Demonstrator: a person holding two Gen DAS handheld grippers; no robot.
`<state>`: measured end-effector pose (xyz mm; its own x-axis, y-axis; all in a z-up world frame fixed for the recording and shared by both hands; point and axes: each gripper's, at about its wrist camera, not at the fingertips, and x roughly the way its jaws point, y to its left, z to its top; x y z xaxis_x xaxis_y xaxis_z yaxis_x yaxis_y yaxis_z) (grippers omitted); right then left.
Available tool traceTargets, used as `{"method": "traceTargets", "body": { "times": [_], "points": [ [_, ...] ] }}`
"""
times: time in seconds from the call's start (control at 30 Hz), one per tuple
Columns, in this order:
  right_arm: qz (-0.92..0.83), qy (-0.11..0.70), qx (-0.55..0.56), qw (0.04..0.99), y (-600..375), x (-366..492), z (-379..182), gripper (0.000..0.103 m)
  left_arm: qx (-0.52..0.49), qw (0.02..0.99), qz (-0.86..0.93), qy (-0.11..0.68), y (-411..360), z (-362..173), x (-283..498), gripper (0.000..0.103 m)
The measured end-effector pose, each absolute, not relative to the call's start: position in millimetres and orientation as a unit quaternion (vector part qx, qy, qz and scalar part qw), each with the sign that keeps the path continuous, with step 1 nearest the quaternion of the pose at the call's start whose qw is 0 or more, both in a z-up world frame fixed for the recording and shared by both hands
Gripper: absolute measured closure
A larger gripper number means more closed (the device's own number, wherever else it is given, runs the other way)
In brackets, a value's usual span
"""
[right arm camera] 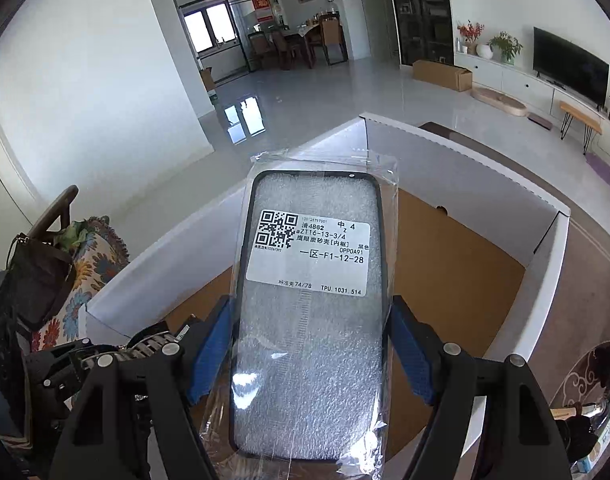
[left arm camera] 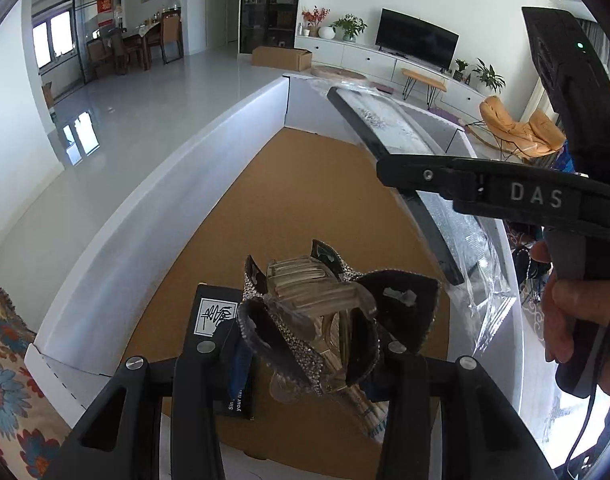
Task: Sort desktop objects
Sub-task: 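Carry the bow clip and screen protector package into the bin and release, then return both open grippers over the table toward the remaining items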
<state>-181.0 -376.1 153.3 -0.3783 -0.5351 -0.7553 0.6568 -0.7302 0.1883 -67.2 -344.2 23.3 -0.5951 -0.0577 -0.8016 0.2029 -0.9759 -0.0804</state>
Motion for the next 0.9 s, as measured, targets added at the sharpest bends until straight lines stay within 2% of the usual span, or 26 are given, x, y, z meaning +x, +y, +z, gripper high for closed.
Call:
{"method": "traceTargets", "body": {
  "times": [0.13, 0.2, 0.23, 0.27, 0.4, 0.53, 0.7, 0.73, 0.83, 0.9],
  "points": [
    [-0.826, 0.075, 0.437, 0.349, -373.7, -190.6, 131.2, 0.025, 0.464, 0.080, -0.879, 0.067, -338.8, 17.2, -70.7, 0.059],
    [-0.825, 0.059, 0.441, 0.349, -368.3, -193.9, 129.7, 0.016, 0.472, 0.094, -0.875, 0.056, -335.7, 14.6, -75.0, 0.043],
    [-0.830, 0.048, 0.433, 0.348, -361.6, -193.6, 133.5, 0.013, 0.473, 0.105, -0.873, 0.049, -334.6, 12.9, -74.7, 0.027],
    [-0.835, 0.037, 0.425, 0.348, -355.4, -192.7, 138.4, 0.012, 0.467, 0.116, -0.876, 0.042, -332.9, 16.2, -73.2, 0.023],
    [-0.850, 0.001, 0.393, 0.350, -317.9, -182.3, 158.3, 0.012, 0.438, 0.134, -0.889, 0.022, -323.1, 33.6, -65.8, 0.023],
    [-0.878, -0.015, 0.352, 0.324, -254.8, -154.4, 167.5, 0.005, 0.406, 0.119, -0.906, 0.004, -292.8, 53.4, -52.3, 0.023],
    [-0.904, -0.013, 0.345, 0.254, -144.5, -118.5, 144.8, 0.004, 0.372, 0.052, -0.927, -0.023, -223.1, 80.2, -41.5, 0.023],
    [-0.908, -0.009, 0.346, 0.235, -119.9, -111.0, 138.2, 0.004, 0.367, 0.034, -0.929, -0.030, -203.9, 82.6, -38.1, 0.020],
    [-0.916, 0.009, 0.360, 0.175, -50.9, -89.9, 116.9, 0.004, 0.357, -0.012, -0.933, -0.050, -146.4, 81.3, -24.0, 0.003],
    [-0.914, 0.025, 0.381, 0.137, -11.5, -78.9, 100.1, 0.004, 0.365, -0.046, -0.927, -0.064, -112.8, 68.0, -19.0, 0.000]
  ]
}}
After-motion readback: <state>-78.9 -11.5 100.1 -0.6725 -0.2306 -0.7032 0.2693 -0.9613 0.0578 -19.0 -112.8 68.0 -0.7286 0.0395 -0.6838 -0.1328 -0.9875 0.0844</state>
